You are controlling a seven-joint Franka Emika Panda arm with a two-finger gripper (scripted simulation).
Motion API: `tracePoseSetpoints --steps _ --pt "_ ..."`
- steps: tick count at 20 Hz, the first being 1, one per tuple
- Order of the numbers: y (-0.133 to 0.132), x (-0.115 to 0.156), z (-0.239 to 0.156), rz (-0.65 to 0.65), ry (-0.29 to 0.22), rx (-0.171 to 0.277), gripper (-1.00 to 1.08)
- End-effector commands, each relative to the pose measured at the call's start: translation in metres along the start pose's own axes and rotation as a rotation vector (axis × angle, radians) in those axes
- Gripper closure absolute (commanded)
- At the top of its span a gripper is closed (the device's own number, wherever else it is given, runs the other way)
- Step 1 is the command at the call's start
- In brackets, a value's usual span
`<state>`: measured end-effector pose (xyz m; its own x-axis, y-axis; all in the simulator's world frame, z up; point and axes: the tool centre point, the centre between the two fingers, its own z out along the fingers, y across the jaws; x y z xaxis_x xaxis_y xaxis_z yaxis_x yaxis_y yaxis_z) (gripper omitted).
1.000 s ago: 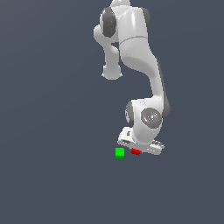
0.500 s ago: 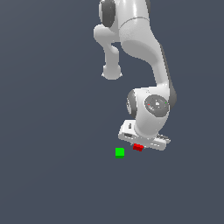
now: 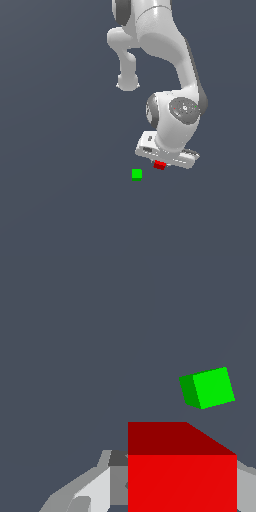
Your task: Stack the red cube on top of the green cube.
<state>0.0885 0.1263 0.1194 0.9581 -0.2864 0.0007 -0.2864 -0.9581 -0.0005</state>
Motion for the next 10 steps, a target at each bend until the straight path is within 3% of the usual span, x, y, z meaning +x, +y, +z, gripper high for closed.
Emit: tracePoseSetpoints --steps 1,10 --pt "0.000 0.000 0.000 0.000 0.000 0.000 1.08" --pt "0.033 0.016 0.024 0.000 0.000 0.000 1.08"
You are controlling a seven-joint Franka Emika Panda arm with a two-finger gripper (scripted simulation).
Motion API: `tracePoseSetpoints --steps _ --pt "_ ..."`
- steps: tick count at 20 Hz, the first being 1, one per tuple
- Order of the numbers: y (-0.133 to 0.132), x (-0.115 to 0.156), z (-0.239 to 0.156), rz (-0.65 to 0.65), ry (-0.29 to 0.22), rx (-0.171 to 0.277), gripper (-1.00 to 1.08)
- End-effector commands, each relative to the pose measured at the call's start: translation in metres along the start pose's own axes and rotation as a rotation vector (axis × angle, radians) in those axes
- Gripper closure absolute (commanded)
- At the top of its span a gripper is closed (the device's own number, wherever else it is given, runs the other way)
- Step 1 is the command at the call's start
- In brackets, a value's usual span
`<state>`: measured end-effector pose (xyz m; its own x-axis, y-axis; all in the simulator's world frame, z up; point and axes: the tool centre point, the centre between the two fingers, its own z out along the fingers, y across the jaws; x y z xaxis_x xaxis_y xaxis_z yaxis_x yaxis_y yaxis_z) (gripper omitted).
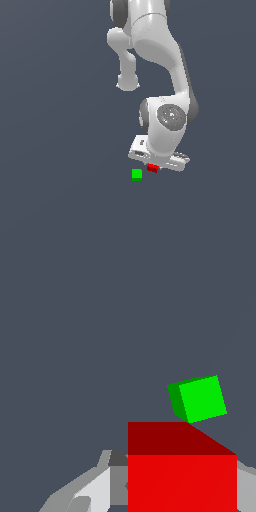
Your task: Stack the red cube on top of the green cube.
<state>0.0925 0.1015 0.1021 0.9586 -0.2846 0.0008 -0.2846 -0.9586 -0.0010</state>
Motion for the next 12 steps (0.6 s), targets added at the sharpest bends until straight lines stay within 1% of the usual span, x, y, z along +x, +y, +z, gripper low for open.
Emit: tracePoseSetpoints --steps 1,4,7,12 --pt "0.017 0.008 0.012 0.002 0.000 -0.001 1.08" --pt "0.038 0.019 0.027 0.002 0.000 -0.001 1.08" --pt "0.051 0.026 0.038 0.002 0.000 -0.001 1.08" --pt "0.056 0.031 0.042 0.002 0.000 -0.001 1.08"
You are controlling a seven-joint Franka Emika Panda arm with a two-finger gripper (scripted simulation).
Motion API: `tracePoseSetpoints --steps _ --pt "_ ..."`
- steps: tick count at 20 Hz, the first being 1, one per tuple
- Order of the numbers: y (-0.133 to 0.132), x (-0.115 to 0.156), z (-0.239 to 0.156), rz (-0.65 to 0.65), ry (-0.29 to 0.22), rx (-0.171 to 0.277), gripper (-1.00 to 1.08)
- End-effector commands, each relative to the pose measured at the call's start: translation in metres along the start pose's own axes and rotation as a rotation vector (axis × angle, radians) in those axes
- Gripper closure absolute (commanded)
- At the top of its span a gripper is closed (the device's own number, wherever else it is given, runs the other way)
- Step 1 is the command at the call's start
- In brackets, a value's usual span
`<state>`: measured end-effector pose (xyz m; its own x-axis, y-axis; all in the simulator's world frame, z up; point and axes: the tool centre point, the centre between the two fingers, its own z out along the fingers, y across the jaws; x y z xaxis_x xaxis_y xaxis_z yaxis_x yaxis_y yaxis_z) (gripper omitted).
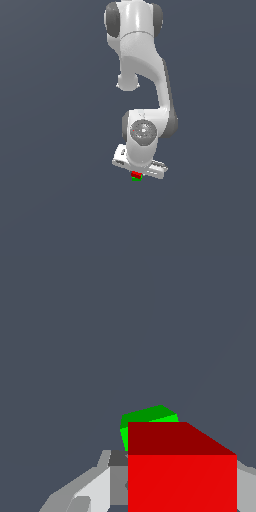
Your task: Stack the red cube on top of the green cube.
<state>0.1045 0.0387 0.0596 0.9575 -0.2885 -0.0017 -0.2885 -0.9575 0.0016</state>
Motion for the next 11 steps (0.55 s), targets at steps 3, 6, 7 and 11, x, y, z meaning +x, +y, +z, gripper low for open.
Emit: tracePoseSetpoints --steps 3,6,7,11 --pt "-0.0012 0.0012 -0.0006 -0.002 0.002 0.001 -0.92" --pt "-0.0012 0.0012 -0.0006 -0.002 0.002 0.001 -0.92" --pt "-0.0012 0.0012 -0.0006 -0.002 0.002 0.001 -0.92" --pt "-0.0012 0.0012 -0.0006 -0.002 0.002 0.001 -0.92"
